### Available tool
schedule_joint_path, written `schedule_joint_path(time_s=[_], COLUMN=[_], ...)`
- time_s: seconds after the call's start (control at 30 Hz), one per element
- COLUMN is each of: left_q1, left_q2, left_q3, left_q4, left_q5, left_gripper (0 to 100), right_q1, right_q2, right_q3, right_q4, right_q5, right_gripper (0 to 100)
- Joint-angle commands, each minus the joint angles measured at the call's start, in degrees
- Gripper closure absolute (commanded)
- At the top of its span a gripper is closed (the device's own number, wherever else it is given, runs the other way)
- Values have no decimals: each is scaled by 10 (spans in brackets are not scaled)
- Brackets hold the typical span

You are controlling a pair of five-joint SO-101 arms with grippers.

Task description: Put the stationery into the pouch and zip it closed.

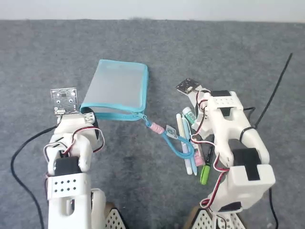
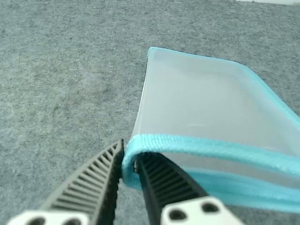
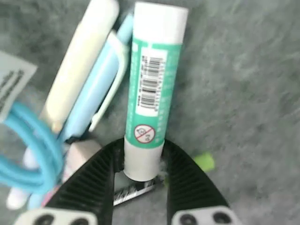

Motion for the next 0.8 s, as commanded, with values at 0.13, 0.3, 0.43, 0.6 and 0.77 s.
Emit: schedule_joint_path(time_s=[0.13,0.3,0.43,0.6,0.77], left_q1=[63,103,118,120,120], left_q2=[2,4,5,6,5], left_q3=[17,36,37,40,46], left_q4=[-28,-51,-52,-64,-72], left_q5=[11,11,11,10,8], left_gripper=[988,988,988,988,988], right_q1=[-1,-23,-60,-142,-252], right_q2=[-192,-292,-363,-470,-539], right_q3=[-15,-14,6,49,54], right_q4=[105,183,221,256,291], right_q5=[-66,-72,-72,-72,-72], right_gripper=[991,991,991,991,991])
